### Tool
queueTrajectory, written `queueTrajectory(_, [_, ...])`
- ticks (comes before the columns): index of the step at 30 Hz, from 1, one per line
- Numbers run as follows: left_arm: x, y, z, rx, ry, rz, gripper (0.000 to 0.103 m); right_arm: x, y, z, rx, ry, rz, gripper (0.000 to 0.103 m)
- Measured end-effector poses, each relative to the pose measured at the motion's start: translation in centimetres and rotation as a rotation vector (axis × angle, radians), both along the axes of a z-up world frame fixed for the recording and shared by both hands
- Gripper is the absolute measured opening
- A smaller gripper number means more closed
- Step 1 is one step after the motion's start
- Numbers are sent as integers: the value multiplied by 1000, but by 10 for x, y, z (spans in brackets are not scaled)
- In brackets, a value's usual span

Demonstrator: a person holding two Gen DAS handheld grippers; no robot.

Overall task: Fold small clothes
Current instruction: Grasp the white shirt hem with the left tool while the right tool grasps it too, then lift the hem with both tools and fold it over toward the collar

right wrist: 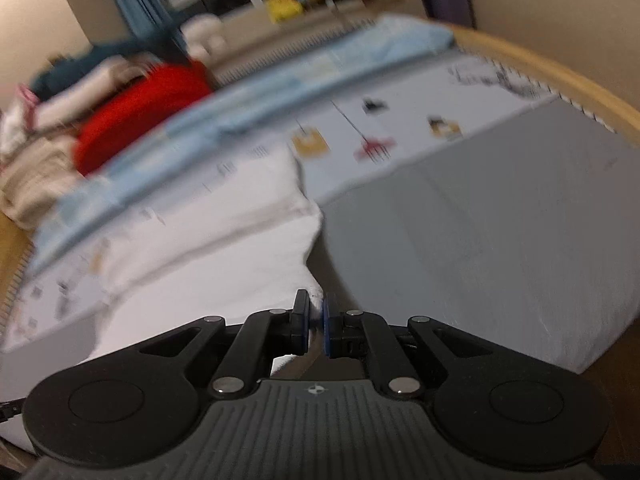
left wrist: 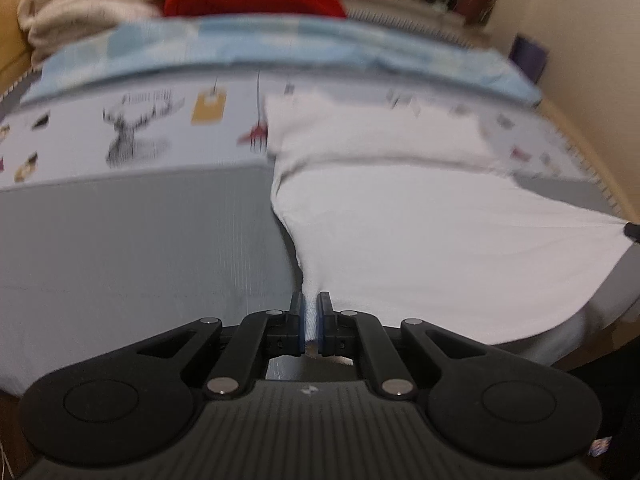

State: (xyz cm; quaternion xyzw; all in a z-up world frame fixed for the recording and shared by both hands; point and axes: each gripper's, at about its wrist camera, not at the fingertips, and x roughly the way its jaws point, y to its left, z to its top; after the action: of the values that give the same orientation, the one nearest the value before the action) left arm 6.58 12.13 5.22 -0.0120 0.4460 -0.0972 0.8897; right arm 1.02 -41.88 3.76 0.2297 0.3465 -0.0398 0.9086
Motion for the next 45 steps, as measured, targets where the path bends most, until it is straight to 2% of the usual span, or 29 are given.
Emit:
queueTrajectory(5, [-51, 13, 56, -60, -78, -35, 5, -63, -3, 41, 22, -93, 50, 6])
queueTrajectory(8, [-83, 29, 83, -137, -100, -43, 5, -102, -13, 62, 63, -144, 29, 6])
queueTrajectory(10, [-90, 34, 93, -165, -104, -44, 5, -108, -18, 64, 98, -143, -2, 6])
queueTrajectory(12, [-80, 35, 92, -180, -87, -36, 5, -97, -20, 60, 119, -121, -13, 6])
queueTrajectory(14, [-52, 32, 81, -174, -62, -24, 5, -71, -19, 53, 105, -89, -11, 6])
queueTrajectory(16, [-14, 29, 67, -153, -45, -19, 5, -28, -16, 40, 111, -29, -14, 6])
queueTrajectory(20, [93, 23, 21, -80, 9, 16, 5, 87, -13, 9, 45, 63, -26, 6])
queueTrajectory(22, [144, 26, -2, -69, 49, 83, 7, 140, -18, -12, 74, 124, -59, 7])
queueTrajectory(23, [165, 26, -9, -66, 37, 99, 7, 160, -18, -19, 65, 129, -57, 8])
queueTrajectory(24, [179, 29, -13, -62, 18, 117, 11, 171, -17, -24, 12, 119, -58, 8])
queueTrajectory(25, [188, 36, -18, -85, 5, 153, 19, 178, -16, -30, -48, 112, -87, 8])
queueTrajectory(26, [192, 46, -25, -139, -6, 197, 20, 179, -18, -37, -65, 105, -115, 11])
queueTrajectory(27, [194, 57, -32, -203, 9, 230, 21, 177, -22, -47, -44, 99, -120, 15])
queueTrajectory(28, [198, 65, -39, -237, 60, 251, 21, 176, -26, -59, -19, 125, -103, 15])
queueTrajectory(29, [199, 70, -42, -263, 75, 259, 21, 179, -29, -68, -14, 174, -97, 15])
queueTrajectory(31, [206, 67, -47, -231, 92, 212, 21, 179, -33, -75, -34, 149, -73, 16])
queueTrajectory(34, [218, 49, -66, -126, 139, 85, 29, 191, -24, -97, -92, 224, 52, 18])
queueTrajectory(36, [219, 40, -82, -80, 155, 50, 29, 198, -16, -108, -125, 251, 107, 18])
queueTrajectory(38, [227, 35, -96, -88, 183, 28, 29, 204, -10, -114, -124, 245, 145, 20])
queueTrajectory(41, [233, 29, -107, -119, 161, 18, 34, 215, -3, -118, -114, 226, 174, 21])
queueTrajectory(43, [238, 21, -113, -113, 173, 7, 35, 221, 1, -117, -115, 212, 186, 22])
queueTrajectory(45, [242, 15, -112, -92, 148, 0, 34, 226, 3, -118, -137, 212, 182, 21])
